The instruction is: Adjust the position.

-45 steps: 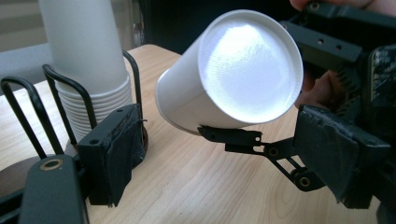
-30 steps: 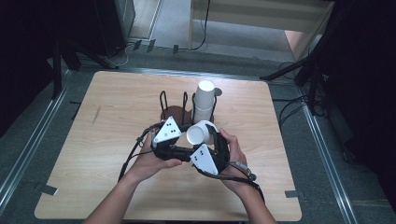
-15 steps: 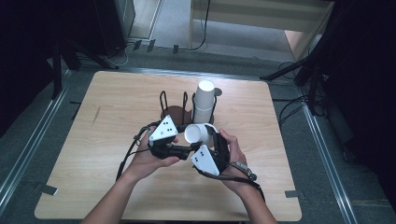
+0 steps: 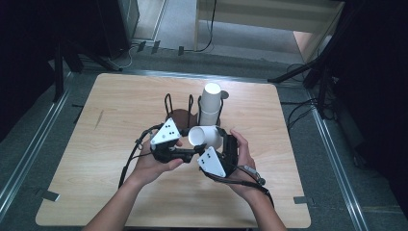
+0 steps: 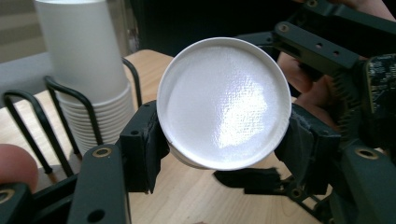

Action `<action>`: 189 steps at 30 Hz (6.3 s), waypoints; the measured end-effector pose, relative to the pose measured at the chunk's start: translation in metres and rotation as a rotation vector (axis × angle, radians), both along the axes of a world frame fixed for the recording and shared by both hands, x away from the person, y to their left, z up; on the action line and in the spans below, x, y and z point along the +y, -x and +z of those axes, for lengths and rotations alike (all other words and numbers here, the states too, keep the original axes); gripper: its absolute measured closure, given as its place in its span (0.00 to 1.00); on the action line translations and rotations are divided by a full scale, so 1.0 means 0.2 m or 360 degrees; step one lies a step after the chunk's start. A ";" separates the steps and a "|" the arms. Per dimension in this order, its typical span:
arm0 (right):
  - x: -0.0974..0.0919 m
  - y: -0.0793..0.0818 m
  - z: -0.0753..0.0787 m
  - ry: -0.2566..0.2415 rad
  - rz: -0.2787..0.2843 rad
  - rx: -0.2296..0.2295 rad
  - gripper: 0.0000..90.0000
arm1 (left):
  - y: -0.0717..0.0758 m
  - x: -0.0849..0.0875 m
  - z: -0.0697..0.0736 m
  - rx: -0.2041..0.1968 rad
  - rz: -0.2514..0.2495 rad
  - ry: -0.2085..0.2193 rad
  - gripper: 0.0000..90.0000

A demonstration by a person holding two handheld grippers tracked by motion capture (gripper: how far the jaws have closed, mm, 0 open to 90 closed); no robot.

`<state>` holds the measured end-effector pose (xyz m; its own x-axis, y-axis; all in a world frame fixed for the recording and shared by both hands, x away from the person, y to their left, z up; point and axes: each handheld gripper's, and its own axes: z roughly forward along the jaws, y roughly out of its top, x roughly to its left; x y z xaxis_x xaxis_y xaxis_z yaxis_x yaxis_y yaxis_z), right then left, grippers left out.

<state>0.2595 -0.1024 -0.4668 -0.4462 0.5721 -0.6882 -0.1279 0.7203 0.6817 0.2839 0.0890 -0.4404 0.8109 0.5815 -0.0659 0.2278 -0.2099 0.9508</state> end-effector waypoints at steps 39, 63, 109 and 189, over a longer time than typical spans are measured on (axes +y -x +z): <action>-0.17 0.12 0.09 -0.1219 -0.0086 0.0620 0.27 | -0.01 0.13 -0.10 -0.0243 0.0242 0.0306 0.41; -0.17 0.00 0.10 -0.2256 -0.0272 0.1321 0.02 | 0.01 0.09 -0.16 -0.0373 0.0282 0.0386 0.40; -0.11 -0.17 0.05 -0.3167 -0.0576 0.1921 0.00 | 0.08 0.00 -0.21 -0.0491 0.0167 0.0382 0.40; -0.28 -0.06 0.25 -0.1760 -0.0380 0.0331 0.32 | 0.11 0.37 -0.18 0.0008 0.0185 0.0181 0.00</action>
<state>0.2708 -0.1577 -0.4167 -0.2912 0.9024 0.3176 0.1207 -0.2946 0.9480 0.2617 0.1620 -0.4765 0.7381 0.6598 -0.1408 0.2493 -0.0728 0.9657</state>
